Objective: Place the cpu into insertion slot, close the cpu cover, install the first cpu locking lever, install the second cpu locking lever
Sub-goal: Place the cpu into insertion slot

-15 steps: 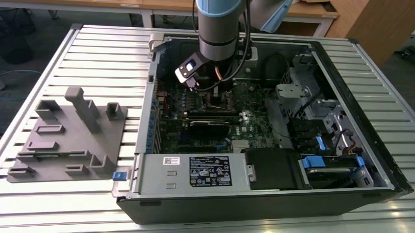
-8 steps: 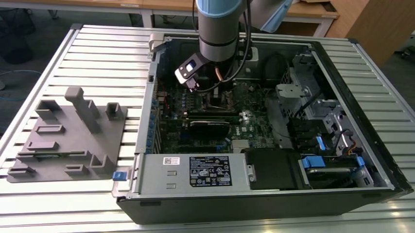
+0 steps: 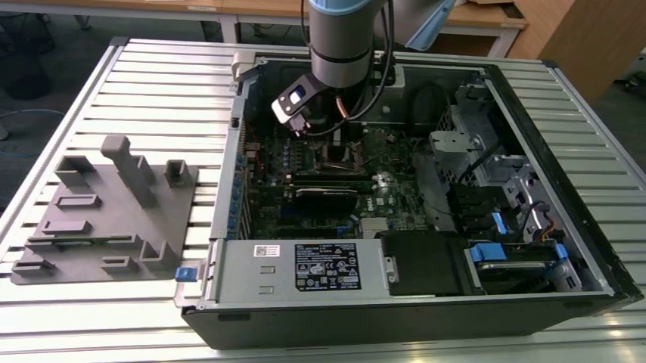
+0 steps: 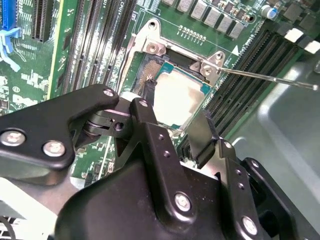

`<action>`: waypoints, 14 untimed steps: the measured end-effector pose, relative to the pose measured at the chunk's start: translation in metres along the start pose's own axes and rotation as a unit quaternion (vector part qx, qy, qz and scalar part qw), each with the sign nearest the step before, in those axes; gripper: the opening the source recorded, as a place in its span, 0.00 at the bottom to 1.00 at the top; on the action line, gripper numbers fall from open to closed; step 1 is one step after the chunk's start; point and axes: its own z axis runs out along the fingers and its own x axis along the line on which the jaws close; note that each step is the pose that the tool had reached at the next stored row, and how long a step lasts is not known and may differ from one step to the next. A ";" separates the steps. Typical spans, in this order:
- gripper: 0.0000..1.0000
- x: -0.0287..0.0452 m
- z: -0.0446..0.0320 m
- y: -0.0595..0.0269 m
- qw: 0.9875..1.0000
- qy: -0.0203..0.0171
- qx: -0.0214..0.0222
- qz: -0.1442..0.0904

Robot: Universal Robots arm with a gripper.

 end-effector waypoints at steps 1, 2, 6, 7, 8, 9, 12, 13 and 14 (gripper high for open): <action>0.53 0.0000 0.0001 0.0000 1.000 0.000 0.000 0.000; 0.53 0.0001 0.0001 0.0000 1.000 0.001 0.000 0.000; 0.53 0.0020 0.0006 -0.0002 1.000 0.002 0.000 0.000; 0.53 0.0020 0.0007 -0.0002 1.000 0.002 0.000 0.000; 0.53 0.0020 0.0006 -0.0002 1.000 0.002 0.000 0.000; 0.53 0.0020 0.0007 -0.0003 1.000 0.002 0.000 0.000; 0.55 0.0021 0.0007 -0.0003 1.000 0.002 0.000 0.000; 0.55 0.0021 0.0007 -0.0003 1.000 0.002 0.000 0.000; 0.60 0.0021 0.0009 -0.0003 1.000 0.002 0.000 0.000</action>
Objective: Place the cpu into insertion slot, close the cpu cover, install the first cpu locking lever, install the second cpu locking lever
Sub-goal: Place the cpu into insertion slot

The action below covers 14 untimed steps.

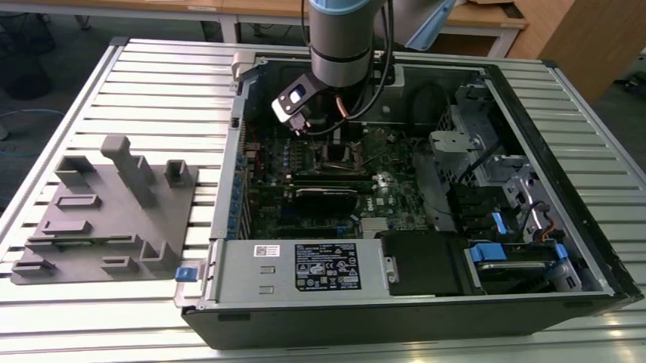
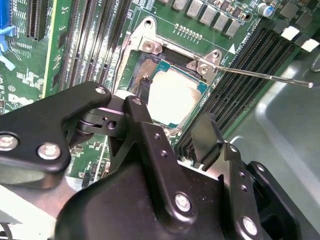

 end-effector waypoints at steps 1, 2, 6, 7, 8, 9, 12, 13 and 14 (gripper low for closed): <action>0.60 0.0003 0.0008 -0.0001 1.000 0.000 0.000 0.000; 0.60 0.0006 0.0021 -0.0003 1.000 0.000 0.000 0.000; 0.60 0.0026 0.0092 -0.0012 1.000 0.000 0.000 0.000; 0.60 0.0034 0.0108 -0.0014 1.000 -0.001 0.000 0.000; 0.60 0.0047 0.0122 -0.0017 1.000 -0.003 0.000 0.000; 0.60 0.0058 0.0133 -0.0020 1.000 -0.005 0.000 0.000; 0.60 0.0082 0.0166 -0.0024 1.000 -0.017 -0.002 -0.001; 0.60 0.0083 0.0166 -0.0025 1.000 -0.021 -0.002 -0.002; 0.60 0.0083 0.0164 -0.0025 1.000 -0.023 -0.002 -0.002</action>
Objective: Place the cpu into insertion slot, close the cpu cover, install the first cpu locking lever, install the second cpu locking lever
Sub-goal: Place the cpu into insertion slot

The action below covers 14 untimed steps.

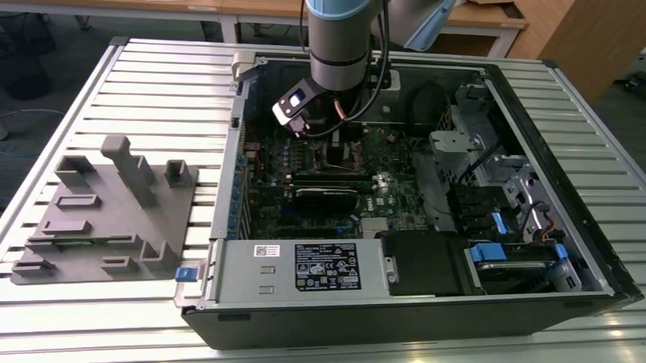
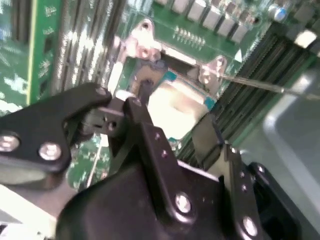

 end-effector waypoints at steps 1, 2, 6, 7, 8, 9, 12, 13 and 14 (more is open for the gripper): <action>0.60 0.0001 0.0000 0.0000 1.000 -0.001 0.000 0.000; 0.60 0.0002 0.0001 0.0000 1.000 -0.001 0.000 0.000; 0.60 0.0002 0.0000 0.0000 1.000 -0.002 0.000 0.000; 0.60 0.0002 0.0000 0.0000 1.000 -0.002 0.000 0.000; 0.60 0.0003 -0.0003 0.0000 1.000 -0.002 0.000 0.000; 0.60 0.0003 -0.0011 0.0001 1.000 -0.002 0.000 0.000; 0.60 0.0006 -0.0036 0.0003 1.000 -0.002 0.000 0.000; 0.60 0.0008 -0.0041 0.0003 1.000 -0.002 0.000 0.000; 0.60 0.0012 -0.0043 0.0003 1.000 -0.002 0.000 0.000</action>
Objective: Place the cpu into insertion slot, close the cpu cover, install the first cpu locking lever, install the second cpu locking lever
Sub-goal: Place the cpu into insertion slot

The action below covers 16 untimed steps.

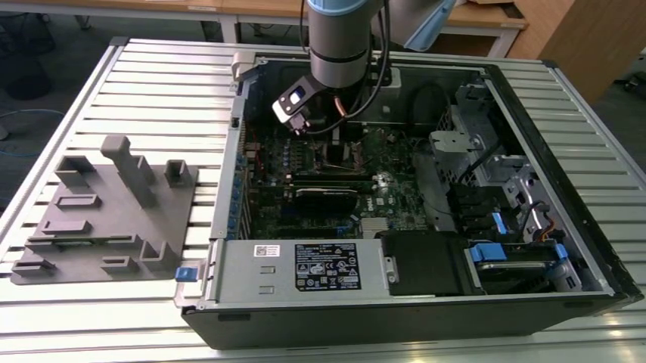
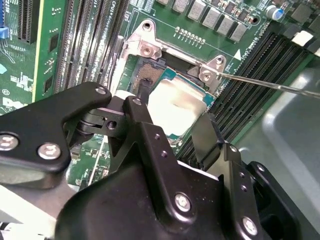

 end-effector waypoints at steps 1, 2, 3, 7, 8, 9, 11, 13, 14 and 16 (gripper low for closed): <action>0.60 0.0005 -0.0001 -0.0001 1.000 0.000 0.000 0.000; 0.60 0.0014 -0.0001 -0.0002 1.000 0.000 0.000 0.000; 0.60 0.0031 0.0000 -0.0003 1.000 0.000 0.000 0.000; 0.60 0.0074 0.0003 -0.0007 1.000 0.000 0.000 0.001; 0.60 0.0074 0.0003 -0.0007 1.000 0.000 0.000 0.001; 0.60 0.0074 0.0003 -0.0006 1.000 0.000 0.000 0.001; 0.60 0.0075 0.0004 -0.0005 1.000 0.000 0.000 0.001; 0.60 0.0075 -0.0002 -0.0004 1.000 0.000 0.000 0.001; 0.60 0.0077 -0.0013 -0.0003 1.000 0.000 0.000 0.002; 0.60 0.0078 -0.0043 -0.0001 1.000 0.000 0.000 0.002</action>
